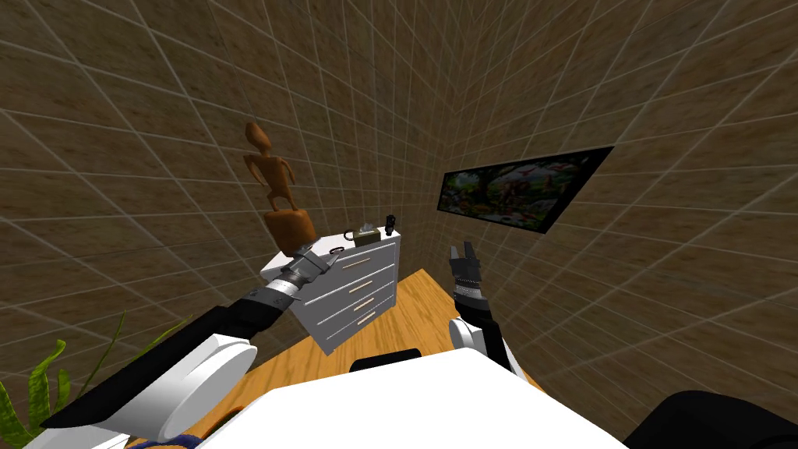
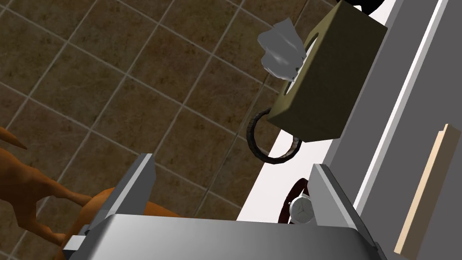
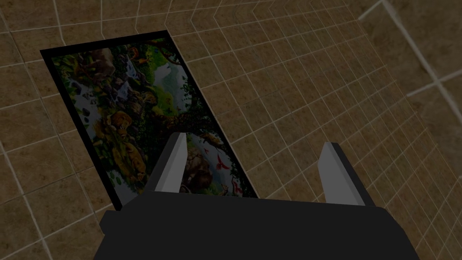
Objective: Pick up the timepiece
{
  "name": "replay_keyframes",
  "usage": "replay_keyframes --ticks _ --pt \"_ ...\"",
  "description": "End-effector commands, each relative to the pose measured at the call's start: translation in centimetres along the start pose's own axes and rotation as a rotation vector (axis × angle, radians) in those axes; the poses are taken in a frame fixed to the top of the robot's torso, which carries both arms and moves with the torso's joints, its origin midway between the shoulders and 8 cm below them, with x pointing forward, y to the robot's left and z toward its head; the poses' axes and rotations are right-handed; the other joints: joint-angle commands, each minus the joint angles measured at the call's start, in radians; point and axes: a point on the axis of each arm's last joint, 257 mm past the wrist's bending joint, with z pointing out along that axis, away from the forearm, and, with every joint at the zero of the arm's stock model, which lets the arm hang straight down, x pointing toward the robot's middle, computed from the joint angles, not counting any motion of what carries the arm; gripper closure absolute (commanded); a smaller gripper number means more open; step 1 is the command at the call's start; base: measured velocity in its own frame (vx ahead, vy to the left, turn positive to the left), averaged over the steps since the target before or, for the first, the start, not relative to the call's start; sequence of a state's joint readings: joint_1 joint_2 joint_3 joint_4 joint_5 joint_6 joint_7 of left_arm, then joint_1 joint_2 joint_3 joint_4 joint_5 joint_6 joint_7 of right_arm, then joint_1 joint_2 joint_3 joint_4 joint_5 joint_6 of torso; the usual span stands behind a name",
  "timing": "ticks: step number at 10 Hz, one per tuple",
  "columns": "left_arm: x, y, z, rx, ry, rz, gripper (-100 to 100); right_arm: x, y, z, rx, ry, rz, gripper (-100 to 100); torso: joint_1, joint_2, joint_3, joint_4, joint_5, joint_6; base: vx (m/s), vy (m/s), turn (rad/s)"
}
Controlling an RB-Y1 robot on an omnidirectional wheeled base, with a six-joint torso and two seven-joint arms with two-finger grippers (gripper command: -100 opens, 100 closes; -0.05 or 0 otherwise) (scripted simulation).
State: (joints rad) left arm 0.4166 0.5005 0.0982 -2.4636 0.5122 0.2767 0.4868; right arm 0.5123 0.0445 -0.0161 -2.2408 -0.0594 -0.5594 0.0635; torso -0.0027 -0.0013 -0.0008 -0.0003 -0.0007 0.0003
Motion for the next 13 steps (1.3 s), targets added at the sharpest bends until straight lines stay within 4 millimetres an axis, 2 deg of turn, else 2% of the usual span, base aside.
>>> replay_keyframes --ticks 1,13 --pt "0.0 0.7 0.0 -0.056 0.002 -0.036 -100 0.0 0.0 0.0 0.000 0.000 0.000 0 0.000 0.000 0.000 0.000 0.000 0.000 0.022 -0.042 0.107" --pt "-1.8 5.2 -1.0 -0.397 -0.067 -0.132 -100 0.0 0.0 0.0 0.000 0.000 0.000 0 0.001 -0.003 -0.002 -0.001 0.000 0.000 0.043 -0.040 0.088"
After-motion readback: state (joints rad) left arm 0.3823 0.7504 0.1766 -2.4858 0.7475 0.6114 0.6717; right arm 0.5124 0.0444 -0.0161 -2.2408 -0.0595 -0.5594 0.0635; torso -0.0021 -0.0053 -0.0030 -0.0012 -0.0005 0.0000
